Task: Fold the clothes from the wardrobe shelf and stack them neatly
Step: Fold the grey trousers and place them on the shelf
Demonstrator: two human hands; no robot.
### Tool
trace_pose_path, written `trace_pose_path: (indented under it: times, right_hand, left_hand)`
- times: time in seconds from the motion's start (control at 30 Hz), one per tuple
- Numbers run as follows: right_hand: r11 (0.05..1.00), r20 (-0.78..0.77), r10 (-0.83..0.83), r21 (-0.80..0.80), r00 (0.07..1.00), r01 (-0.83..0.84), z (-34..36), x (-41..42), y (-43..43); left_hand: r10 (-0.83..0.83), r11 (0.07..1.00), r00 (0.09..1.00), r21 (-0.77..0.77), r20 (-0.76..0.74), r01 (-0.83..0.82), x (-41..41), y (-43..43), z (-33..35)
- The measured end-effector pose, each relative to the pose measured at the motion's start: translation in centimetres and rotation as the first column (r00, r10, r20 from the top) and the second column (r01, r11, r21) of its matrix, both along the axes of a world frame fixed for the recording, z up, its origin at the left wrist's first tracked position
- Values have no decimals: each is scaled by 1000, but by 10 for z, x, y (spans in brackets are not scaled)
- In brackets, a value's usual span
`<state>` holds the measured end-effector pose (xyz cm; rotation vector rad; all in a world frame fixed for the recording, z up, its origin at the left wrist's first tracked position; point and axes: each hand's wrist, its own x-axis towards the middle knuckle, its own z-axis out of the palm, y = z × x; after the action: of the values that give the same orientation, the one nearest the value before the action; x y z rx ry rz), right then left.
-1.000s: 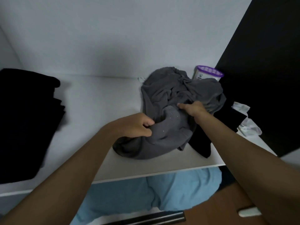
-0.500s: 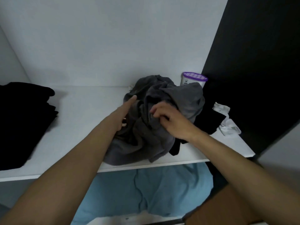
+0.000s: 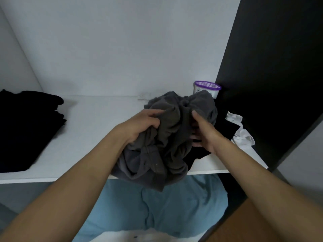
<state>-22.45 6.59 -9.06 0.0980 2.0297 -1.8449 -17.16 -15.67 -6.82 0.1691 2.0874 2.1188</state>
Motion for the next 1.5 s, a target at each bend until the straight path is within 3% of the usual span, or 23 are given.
trace_pose_path:
  times: [0.07, 0.13, 0.2, 0.3, 0.33, 0.4, 0.47, 0.5, 0.57, 0.63, 0.7, 0.8, 0.87, 0.9, 0.93, 1.0, 1.07, 1.13, 1.27, 1.37, 1.43, 1.5]
  right_hand:
    - [991, 88, -43, -124, 995, 54, 1, -12, -9]
    - [958, 49, -188, -209, 981, 194, -1, -16, -24]
    - [931, -20, -227, -298, 974, 211, 1, -9, -35]
    - [937, -273, -45, -345, 961, -54, 11, 13, -30]
    - [955, -424, 72, -231, 903, -184, 16, 25, -24]
    - [905, -618, 416, 207, 667, -373, 22, 54, -15]
    - [768, -593, 640, 512, 488, -385, 15, 79, -9]
    - [729, -554, 682, 570, 478, -379, 12, 90, -5]
    - [703, -436, 702, 549, 562, -452, 7, 104, 13]
    - [703, -338, 709, 415, 619, -578, 11, 109, 42]
    - [751, -307, 660, 305, 686, -586, 16, 108, 67]
    - [956, -365, 293, 125, 884, -265, 13, 96, 85]
    - [999, -429, 2, 39, 903, 16, 7, 84, 84]
    - [997, -436, -63, 20, 898, 79, 5, 80, 80]
    - [998, -419, -59, -2, 906, 64, 4, 79, 72]
    - [989, -317, 87, -86, 944, -120, 2, 87, 46]
    - [911, -190, 276, -259, 942, -319, -6, 106, 20]
    - [834, -165, 410, -331, 897, -442, -26, 133, 4]
    - [834, -305, 442, -207, 843, -512, -63, 188, -2]
    - [858, -445, 460, 1, 769, -513, -67, 231, -3]
    - [836, -512, 524, 156, 681, -527, -69, 264, -9]
    - [798, -564, 588, 285, 580, -531, -75, 299, -20]
  left_hand:
    - [-202, 979, 978, 19, 42, 202, 12, -9, -7]
    - [-332, 939, 936, 135, 117, 317, 23, -23, -13]
    - [-281, 955, 936, 163, 213, 250, 32, -35, -15]
    - [-29, 989, 934, 144, 357, -25, 33, -40, -14]
    - [7, 980, 927, 180, 374, -80, 31, -35, -11]
    - [54, 965, 934, 221, 353, -140, 25, -19, -2]
    - [111, 975, 931, 143, 348, -169, 21, 8, 6]
    - [164, 976, 916, 73, 366, -204, 21, 22, 8]
    - [355, 930, 871, -35, 339, -366, 24, 41, 6]
    - [449, 882, 851, 18, 271, -471, 30, 50, 5]
    - [485, 852, 849, 105, 209, -513, 41, 53, 5]
    - [561, 797, 818, 185, 128, -575, 63, 52, 5]
    - [615, 754, 782, 212, 104, -622, 82, 50, 4]
    - [633, 736, 767, 223, 109, -639, 93, 48, 2]
    - [643, 723, 756, 231, 119, -651, 106, 48, 0]
    - [651, 721, 750, 215, 114, -659, 132, 48, -6]
    - [620, 767, 781, 150, 76, -624, 159, 49, -10]
    - [541, 834, 839, 99, 55, -544, 187, 43, -15]
    - [320, 897, 907, 222, 273, -383, 252, 12, -36]
    - [88, 890, 941, 399, 326, -222, 298, -9, -58]
    - [140, 913, 903, 300, 406, -277, 320, -11, -71]
    - [335, 901, 837, 111, 433, -419, 339, -5, -83]
